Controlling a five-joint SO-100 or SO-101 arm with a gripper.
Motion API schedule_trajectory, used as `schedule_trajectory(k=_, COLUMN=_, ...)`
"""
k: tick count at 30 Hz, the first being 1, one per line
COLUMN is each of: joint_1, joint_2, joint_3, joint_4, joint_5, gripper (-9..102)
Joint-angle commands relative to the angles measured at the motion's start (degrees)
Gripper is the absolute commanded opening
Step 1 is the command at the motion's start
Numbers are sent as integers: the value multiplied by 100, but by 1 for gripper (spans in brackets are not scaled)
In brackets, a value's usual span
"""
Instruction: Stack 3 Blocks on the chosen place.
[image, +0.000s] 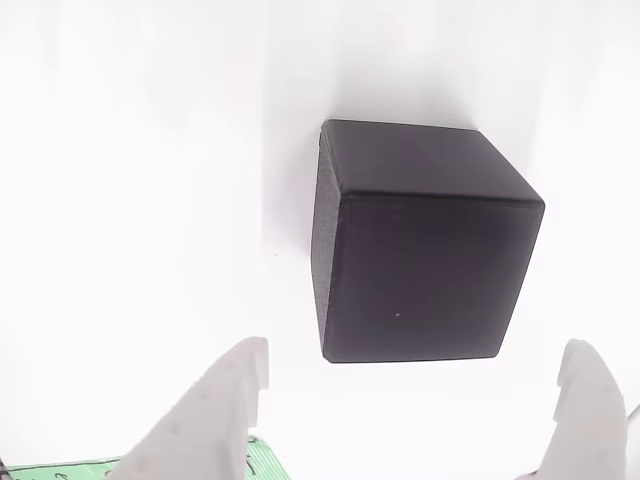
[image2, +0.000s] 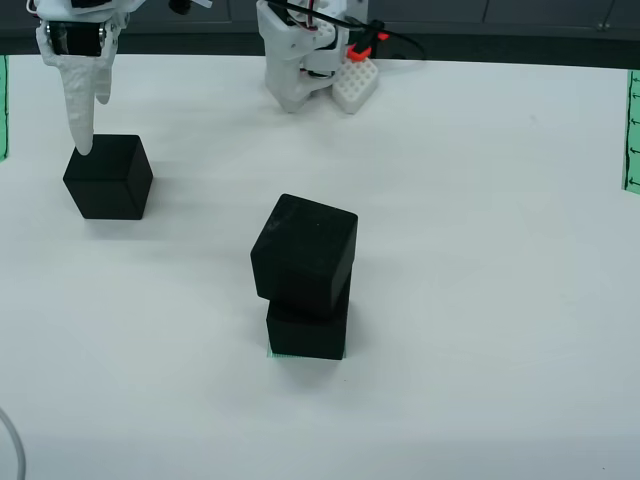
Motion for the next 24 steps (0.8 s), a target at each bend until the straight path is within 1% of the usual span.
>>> schedule_trajectory(k=1, joint_1=9, joint_2=-158, joint_3=-167, joint_4=-97, joint_5=-44, gripper=35)
schedule_trajectory(k=9, joint_1=62, joint_2=-1028, joint_3=-642, joint_4=-97, joint_5=-53, gripper=35)
schedule_trajectory(k=18, joint_1=-26, joint_2=-2013, joint_3=-1828, joint_4=501, joint_5=18, gripper=35)
schedule_trajectory(k=24, joint_1=-158, joint_2=-2118, joint_3=-1758, joint_4=501, joint_5=18, gripper=35)
